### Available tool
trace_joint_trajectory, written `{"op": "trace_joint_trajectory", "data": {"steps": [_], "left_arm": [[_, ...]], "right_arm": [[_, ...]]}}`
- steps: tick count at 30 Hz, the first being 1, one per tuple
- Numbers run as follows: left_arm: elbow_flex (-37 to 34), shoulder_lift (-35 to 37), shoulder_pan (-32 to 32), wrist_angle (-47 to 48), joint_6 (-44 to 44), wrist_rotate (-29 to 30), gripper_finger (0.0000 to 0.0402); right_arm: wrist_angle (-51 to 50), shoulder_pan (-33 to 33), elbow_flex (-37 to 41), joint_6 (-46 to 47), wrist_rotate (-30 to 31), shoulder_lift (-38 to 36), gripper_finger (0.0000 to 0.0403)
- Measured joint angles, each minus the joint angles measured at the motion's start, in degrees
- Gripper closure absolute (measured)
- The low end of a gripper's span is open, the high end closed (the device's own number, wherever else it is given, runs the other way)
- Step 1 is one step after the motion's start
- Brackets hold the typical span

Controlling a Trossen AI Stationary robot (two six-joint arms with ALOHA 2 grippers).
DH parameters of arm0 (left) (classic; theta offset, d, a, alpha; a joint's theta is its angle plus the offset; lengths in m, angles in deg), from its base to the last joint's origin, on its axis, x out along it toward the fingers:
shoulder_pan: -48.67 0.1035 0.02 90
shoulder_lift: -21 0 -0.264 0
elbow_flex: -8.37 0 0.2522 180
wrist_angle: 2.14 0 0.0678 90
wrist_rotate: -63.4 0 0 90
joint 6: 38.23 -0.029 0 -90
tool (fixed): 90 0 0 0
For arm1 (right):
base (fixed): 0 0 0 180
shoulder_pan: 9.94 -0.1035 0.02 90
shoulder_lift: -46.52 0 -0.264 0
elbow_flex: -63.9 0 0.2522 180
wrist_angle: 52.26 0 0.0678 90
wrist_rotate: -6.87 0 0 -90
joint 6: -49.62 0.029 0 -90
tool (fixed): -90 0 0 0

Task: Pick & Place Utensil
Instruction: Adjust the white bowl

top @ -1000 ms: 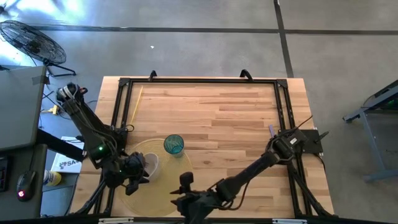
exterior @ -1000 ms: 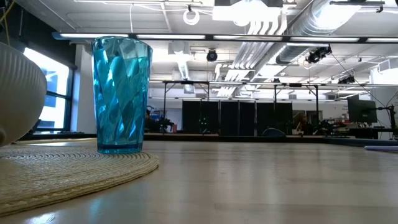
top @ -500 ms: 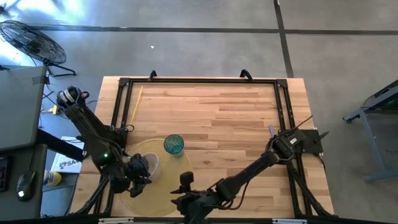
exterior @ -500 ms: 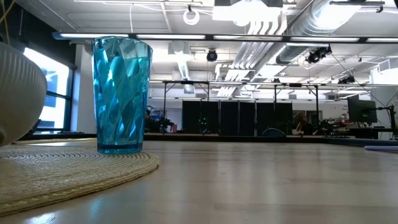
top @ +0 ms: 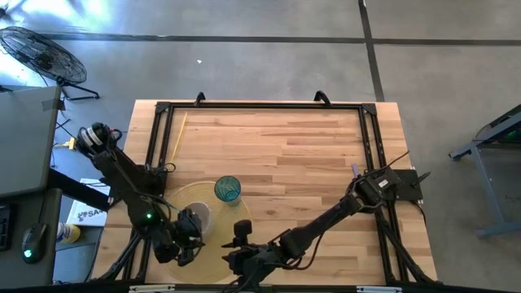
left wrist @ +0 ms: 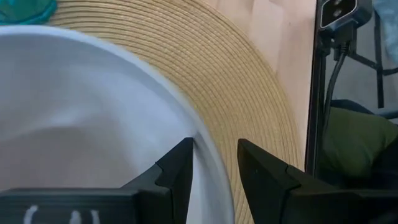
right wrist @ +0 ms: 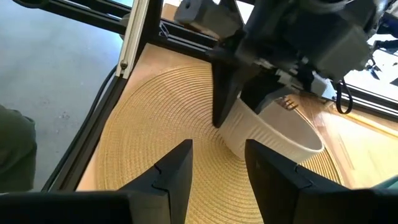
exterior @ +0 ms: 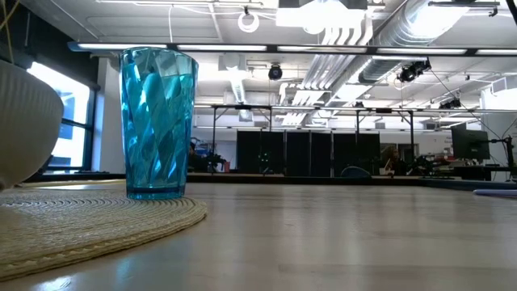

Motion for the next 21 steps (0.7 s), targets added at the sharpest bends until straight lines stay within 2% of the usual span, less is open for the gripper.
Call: {"op": "trace_joint_trajectory", "data": {"steps": [6, 11, 21], "left_arm": [[0.0, -2.62, 0.02, -1.34, 0.04, 0.25, 0.0277], [0.0, -4.17, 0.02, -2.6, 0.3, 1.33, 0.0277], [0.0, -7.6, 0.0, -8.93, -5.63, -0.08, 0.0277]], "right_arm": [[0.08, 0.29, 0.0, -0.86, 0.0, 0.68, 0.0262], [1.23, 0.89, 0.0, -1.9, -2.54, 3.55, 0.0262], [3.06, 1.19, 0.02, -6.39, -2.08, 4.81, 0.0262]]}}
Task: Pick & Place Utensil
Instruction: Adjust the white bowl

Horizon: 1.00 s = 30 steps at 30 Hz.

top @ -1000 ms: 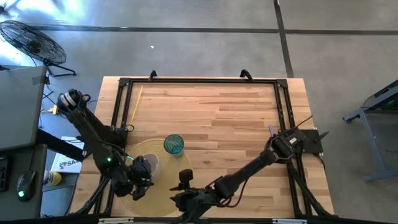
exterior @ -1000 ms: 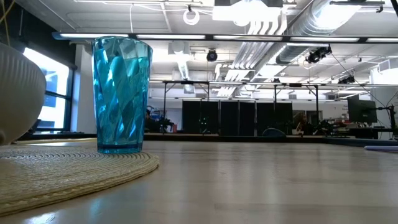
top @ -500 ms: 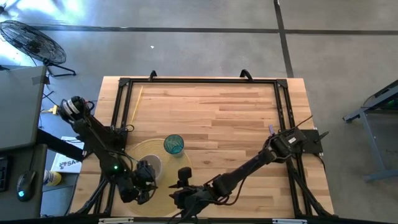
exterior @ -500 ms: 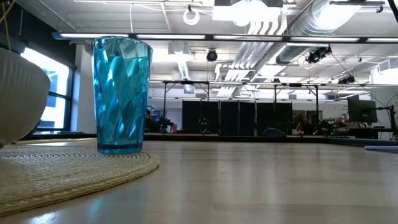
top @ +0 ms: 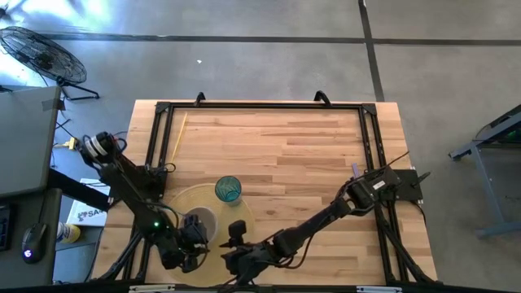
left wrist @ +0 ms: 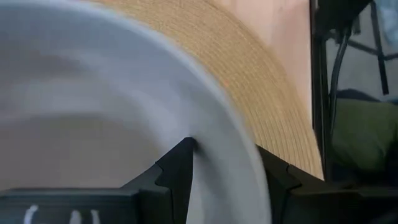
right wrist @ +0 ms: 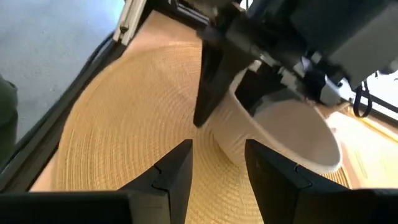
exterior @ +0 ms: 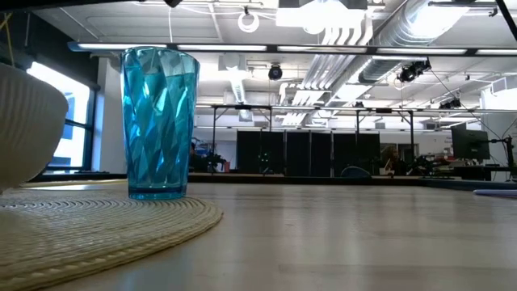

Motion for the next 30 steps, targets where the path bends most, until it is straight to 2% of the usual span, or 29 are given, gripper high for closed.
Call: {"op": "trace_joint_trajectory", "data": {"steps": [14, 19, 23, 26, 30], "left_arm": [[0.0, -0.2, 0.0, -1.52, -3.33, 0.04, 0.0277], [0.0, -0.17, 0.0, -1.48, -3.34, -0.14, 0.0277], [0.0, -0.17, 0.0, -1.51, -3.92, -0.17, 0.0277], [0.0, -0.17, 0.02, -1.54, -4.4, -0.13, 0.0277], [0.0, -0.17, 0.02, -1.56, -4.4, 0.09, 0.0277]], "right_arm": [[8.06, 3.3, -0.02, -3.08, -4.87, 2.47, 0.0262], [9.56, 3.72, 0.0, -3.42, -4.94, 3.06, 0.0262], [11.63, 3.34, 0.0, -6.56, -2.24, 3.15, 0.0262], [14.35, 3.34, -0.02, -7.99, -2.99, 3.15, 0.0262], [12.72, 4.56, 0.0, -5.93, -5.14, 3.15, 0.0262]]}}
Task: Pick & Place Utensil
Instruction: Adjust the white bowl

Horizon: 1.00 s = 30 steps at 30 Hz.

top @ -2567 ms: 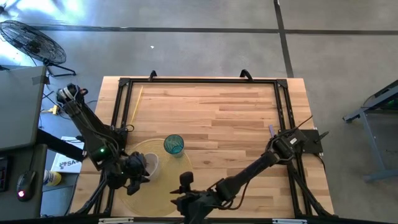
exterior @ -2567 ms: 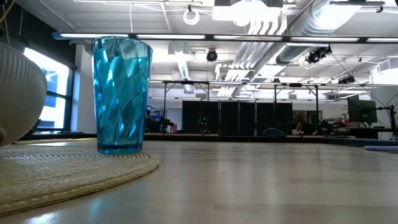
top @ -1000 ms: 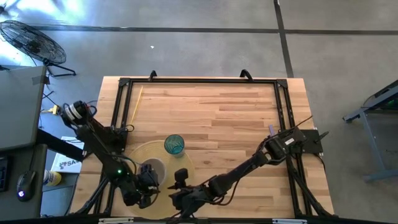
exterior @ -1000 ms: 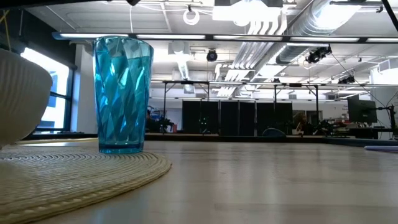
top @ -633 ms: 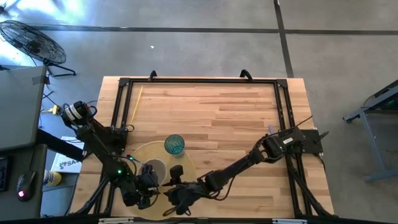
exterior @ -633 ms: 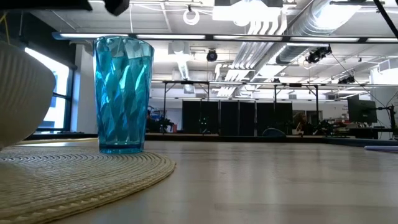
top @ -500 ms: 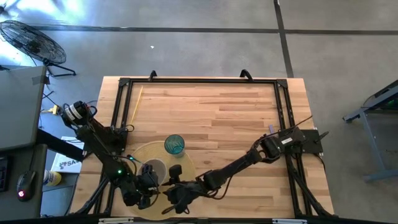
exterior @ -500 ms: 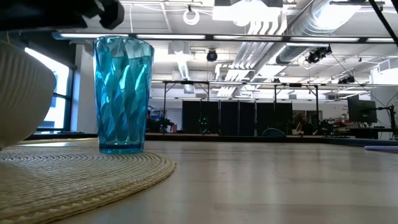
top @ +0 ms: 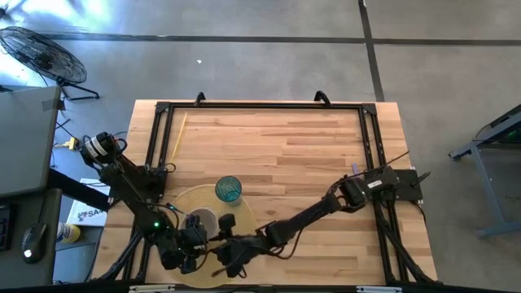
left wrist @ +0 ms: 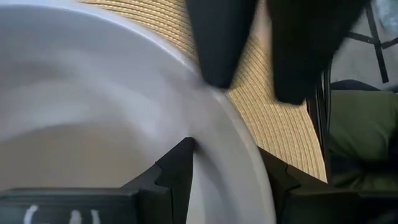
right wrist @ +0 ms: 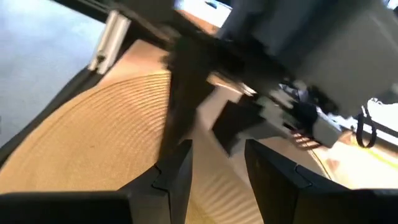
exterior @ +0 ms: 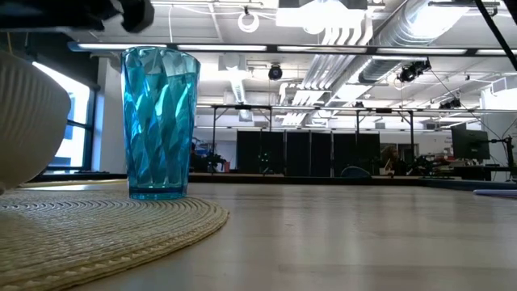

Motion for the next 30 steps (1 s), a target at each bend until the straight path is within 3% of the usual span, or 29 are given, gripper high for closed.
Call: {"op": "trace_joint_trajectory", "data": {"steps": [16, 30], "left_arm": [[0.0, 0.3, 0.0, 0.04, -0.23, 0.74, 0.0277], [0.07, 7.39, -0.02, -0.36, -3.38, 2.42, 0.0277]], "right_arm": [[-7.7, 0.66, -0.02, 6.41, -5.26, 0.0, 0.0262], [-9.49, 0.6, -0.02, 7.86, -6.73, 0.0, 0.0262]]}}
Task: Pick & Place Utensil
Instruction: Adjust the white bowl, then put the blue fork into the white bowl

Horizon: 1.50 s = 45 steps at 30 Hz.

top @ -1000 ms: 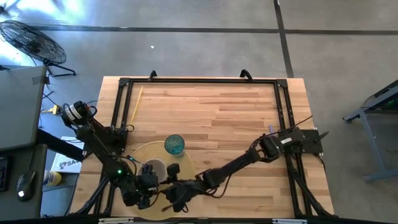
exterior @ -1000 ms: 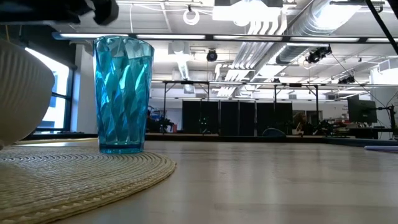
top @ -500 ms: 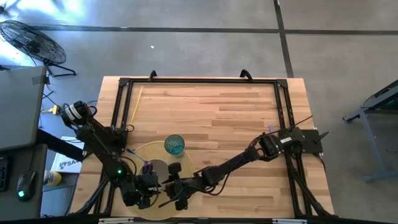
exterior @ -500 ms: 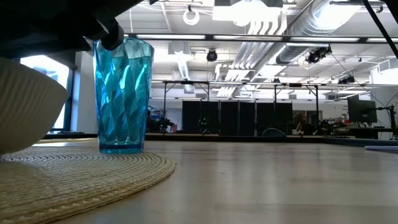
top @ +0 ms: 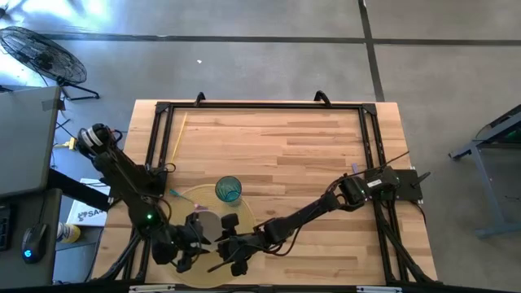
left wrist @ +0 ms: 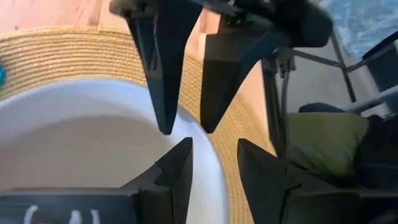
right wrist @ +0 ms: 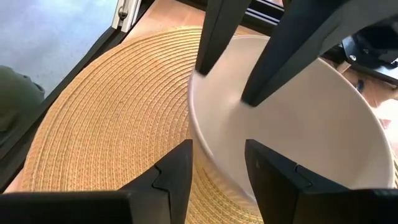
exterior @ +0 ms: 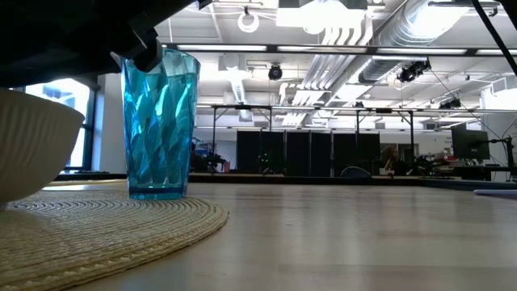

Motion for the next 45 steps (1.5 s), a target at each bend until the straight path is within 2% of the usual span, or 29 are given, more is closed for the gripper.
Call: {"op": "trace_joint_trajectory", "data": {"steps": [8, 12, 22, 27, 31, 34, 38, 45], "left_arm": [[0.0, 6.41, -0.02, 2.38, -1.38, 0.41, 0.0277], [0.0, 11.86, -0.02, 8.58, -2.16, 1.8, 0.0277], [0.0, 22.93, 0.0, 31.38, -2.63, 2.21, 0.0277], [0.0, 26.85, 0.0, 43.54, -1.88, -4.08, 0.0277], [-0.05, 27.53, 0.02, 55.81, 2.77, -7.81, 0.0277], [-1.06, 27.51, 0.07, 56.04, 2.15, -8.68, 0.0277], [-3.71, 27.53, 1.48, 51.49, -2.61, -8.65, 0.0277], [-8.33, 27.51, 15.28, 45.93, -15.34, -14.26, 0.0277]], "right_arm": [[-0.08, 0.0, 0.0, 0.02, -0.12, 0.0, 0.0262], [-0.04, -0.25, 0.0, 0.02, 0.16, 0.0, 0.0262], [7.17, -1.62, -0.07, -2.25, 1.4, -1.58, 0.0262], [4.67, -2.28, -0.13, -3.58, -0.15, -6.43, 0.0262], [0.68, -2.64, -0.26, -5.4, -0.93, -9.5, 0.0262], [-2.23, -2.57, -0.24, -6.55, -0.49, -10.83, 0.0262], [-4.54, -1.22, -0.24, -6.58, 0.98, -11.3, 0.0262], [-7.82, 1.56, -0.2, -4.94, -1.15, -11.32, 0.0262]]}}
